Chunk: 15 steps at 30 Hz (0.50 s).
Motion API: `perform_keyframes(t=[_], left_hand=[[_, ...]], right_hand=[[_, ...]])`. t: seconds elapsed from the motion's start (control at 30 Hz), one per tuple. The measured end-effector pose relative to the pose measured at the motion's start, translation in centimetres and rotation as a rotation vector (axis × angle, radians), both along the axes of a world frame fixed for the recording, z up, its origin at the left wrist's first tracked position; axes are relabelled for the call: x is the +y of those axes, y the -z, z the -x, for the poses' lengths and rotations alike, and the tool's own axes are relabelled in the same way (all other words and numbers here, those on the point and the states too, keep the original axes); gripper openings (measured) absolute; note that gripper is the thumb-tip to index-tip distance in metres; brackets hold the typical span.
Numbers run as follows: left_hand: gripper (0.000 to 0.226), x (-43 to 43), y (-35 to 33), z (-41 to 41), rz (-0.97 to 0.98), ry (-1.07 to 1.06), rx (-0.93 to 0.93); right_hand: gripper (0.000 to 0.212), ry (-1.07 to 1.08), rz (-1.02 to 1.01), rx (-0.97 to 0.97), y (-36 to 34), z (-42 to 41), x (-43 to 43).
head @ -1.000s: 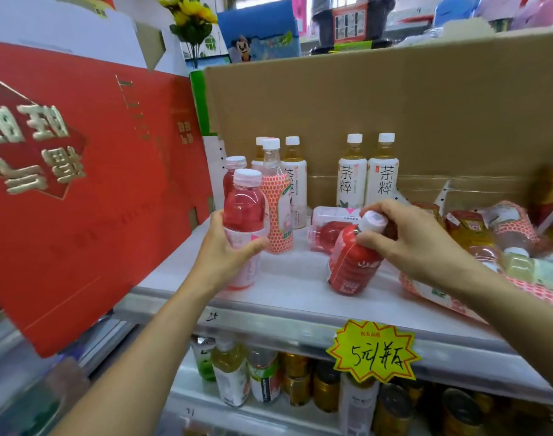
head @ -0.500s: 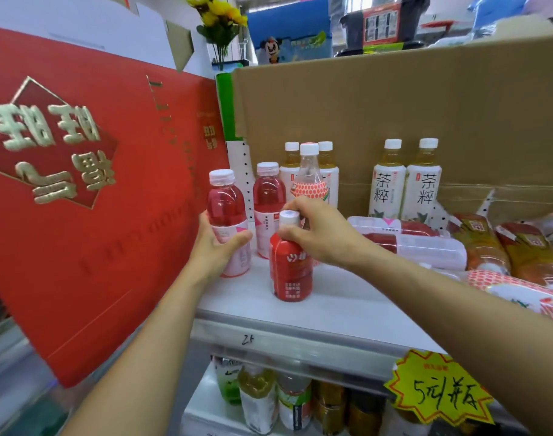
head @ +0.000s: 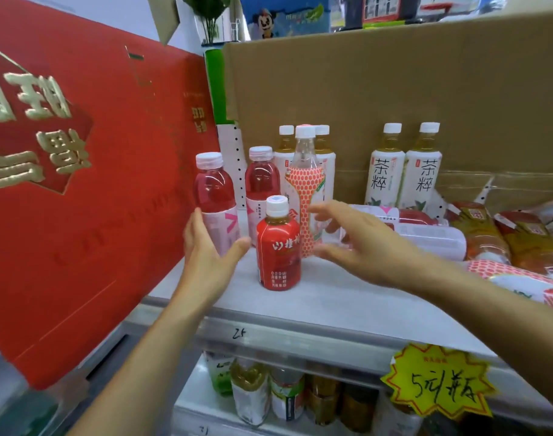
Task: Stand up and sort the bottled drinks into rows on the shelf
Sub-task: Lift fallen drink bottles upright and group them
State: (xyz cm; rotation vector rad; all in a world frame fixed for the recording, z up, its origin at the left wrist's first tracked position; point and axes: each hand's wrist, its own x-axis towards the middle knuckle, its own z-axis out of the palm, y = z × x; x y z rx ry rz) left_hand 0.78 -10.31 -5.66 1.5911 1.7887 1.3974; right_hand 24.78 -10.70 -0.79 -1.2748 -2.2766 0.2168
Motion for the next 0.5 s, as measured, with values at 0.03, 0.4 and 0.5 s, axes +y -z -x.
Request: perform_keyframes(t=[0.03, 0.4, 0.5], left_hand=[[0.094, -0.4, -0.2, -0.3, -0.046, -0.018, 0.011], [0.051, 0.7, -3.1, -14.9, -0.352, 0.546, 0.590], [0.067, 5.0, -2.3, -17.4, 0.024, 0.484, 0.943]], right_hand=[[0.061, 0.034, -0.012, -0.108, -0.2, -1.7, -0.1], [0.044, 0.323, 0.326, -0.328, -2.4, -13.0, 2.7], [0.046, 0.303, 0.312, -0.358, -2.2, -13.7, 3.7]])
